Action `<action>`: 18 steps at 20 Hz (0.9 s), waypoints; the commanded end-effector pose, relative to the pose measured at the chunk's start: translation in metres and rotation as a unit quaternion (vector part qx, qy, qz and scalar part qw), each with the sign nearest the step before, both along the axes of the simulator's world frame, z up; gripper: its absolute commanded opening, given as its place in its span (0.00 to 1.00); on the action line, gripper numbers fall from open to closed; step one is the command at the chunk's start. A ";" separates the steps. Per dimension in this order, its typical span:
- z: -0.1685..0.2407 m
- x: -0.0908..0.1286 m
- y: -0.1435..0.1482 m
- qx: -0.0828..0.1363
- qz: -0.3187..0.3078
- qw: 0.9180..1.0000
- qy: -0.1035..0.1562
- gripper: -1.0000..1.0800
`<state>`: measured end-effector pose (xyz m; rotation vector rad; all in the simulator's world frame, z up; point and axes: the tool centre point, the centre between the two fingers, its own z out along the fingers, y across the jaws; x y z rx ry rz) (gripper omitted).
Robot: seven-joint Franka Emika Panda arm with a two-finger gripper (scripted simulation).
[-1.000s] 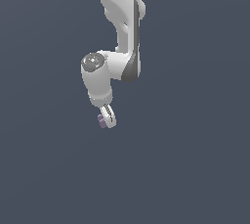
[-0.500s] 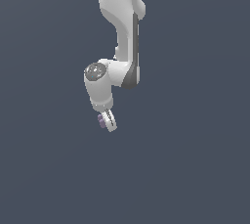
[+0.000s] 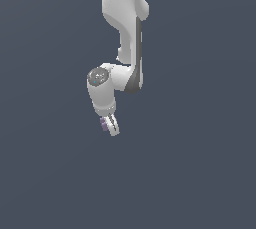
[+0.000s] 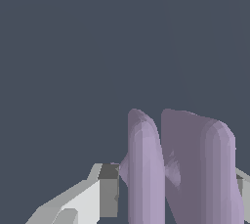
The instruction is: Pick up the object and move it to a goal position.
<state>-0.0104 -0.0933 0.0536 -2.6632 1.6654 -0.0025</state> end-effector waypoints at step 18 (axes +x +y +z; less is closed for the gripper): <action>0.037 -0.004 0.037 0.000 0.000 1.000 0.000 0.00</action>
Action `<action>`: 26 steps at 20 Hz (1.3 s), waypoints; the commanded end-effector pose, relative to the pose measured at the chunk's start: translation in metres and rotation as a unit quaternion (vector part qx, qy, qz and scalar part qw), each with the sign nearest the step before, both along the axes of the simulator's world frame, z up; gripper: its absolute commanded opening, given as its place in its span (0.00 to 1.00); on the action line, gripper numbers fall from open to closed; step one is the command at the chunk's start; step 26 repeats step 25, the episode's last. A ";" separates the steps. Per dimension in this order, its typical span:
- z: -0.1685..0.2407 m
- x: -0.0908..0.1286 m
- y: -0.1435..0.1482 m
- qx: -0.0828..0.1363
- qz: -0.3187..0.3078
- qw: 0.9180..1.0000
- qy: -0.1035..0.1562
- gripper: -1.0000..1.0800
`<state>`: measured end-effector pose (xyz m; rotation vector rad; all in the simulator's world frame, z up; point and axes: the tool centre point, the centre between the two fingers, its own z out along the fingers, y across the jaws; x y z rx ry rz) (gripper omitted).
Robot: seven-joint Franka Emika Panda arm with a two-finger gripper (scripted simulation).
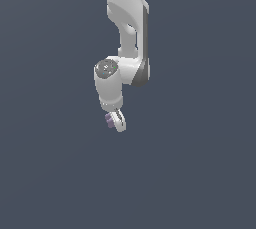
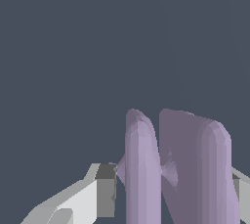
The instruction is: Pick up the object and move it to a goal position.
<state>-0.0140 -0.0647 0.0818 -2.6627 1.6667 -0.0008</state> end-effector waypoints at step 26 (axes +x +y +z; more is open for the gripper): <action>0.116 -0.007 0.117 0.000 0.001 1.000 0.000 0.00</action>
